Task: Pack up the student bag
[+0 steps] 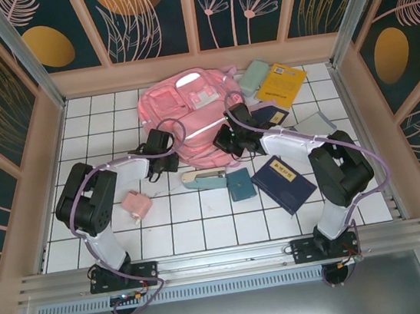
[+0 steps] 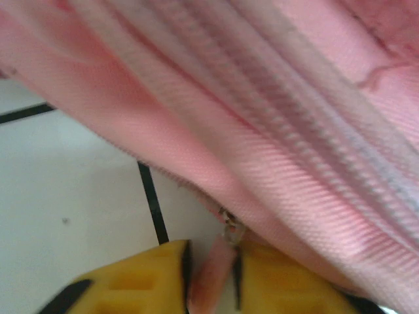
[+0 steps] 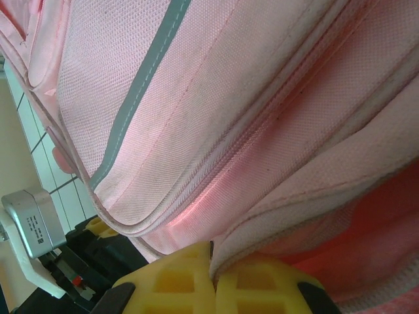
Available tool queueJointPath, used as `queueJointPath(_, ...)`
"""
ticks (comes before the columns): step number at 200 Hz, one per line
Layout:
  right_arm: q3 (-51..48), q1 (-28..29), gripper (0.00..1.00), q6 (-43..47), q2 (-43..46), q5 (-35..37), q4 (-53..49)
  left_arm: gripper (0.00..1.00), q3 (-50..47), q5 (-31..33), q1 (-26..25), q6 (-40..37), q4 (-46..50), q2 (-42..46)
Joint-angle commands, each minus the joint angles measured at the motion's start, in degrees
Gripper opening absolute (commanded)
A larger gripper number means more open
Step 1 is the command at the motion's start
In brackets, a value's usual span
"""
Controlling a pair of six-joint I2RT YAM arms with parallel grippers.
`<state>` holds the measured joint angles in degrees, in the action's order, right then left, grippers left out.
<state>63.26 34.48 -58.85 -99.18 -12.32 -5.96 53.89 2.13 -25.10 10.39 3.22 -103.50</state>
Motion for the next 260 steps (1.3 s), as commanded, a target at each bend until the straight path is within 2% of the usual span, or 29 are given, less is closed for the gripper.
queueJointPath(1,0.0,-0.7,0.0,-0.1,-0.2,0.4,2.5,0.11,1.0,-0.1,-0.4,-0.3,1.7,-2.0)
queueJointPath(14,0.1,-0.7,0.0,0.0,-0.2,0.4,2.3,0.0,0.9,1.0,-0.4,0.2,2.2,-1.7)
queueJointPath(48,-0.2,-0.8,0.0,0.0,1.1,1.2,1.9,0.0,1.5,6.4,-0.1,2.2,4.9,-0.5)
queueJointPath(71,-1.2,-1.1,0.0,-0.1,2.6,2.3,1.2,0.0,1.5,9.9,1.9,4.3,7.6,0.1)
queueJointPath(112,-4.5,-1.6,0.0,-0.6,5.5,3.0,1.4,0.0,6.8,8.9,9.5,8.6,11.0,-2.9)
queueJointPath(169,-6.6,-1.6,0.0,-0.2,7.2,3.1,1.5,0.0,18.5,12.4,12.7,12.3,17.0,-10.8)
queueJointPath(188,-5.8,-1.7,0.0,0.8,6.7,3.4,1.3,0.0,16.6,14.8,12.7,14.0,17.5,-8.1)
queueJointPath(217,-1.4,-2.5,0.0,4.7,4.1,2.8,0.2,0.0,8.6,17.9,12.7,16.2,18.5,-0.5)
queueJointPath(260,11.0,-2.8,0.0,13.6,-4.2,1.3,-4.8,0.0,-2.4,18.2,12.7,21.6,21.0,11.9)
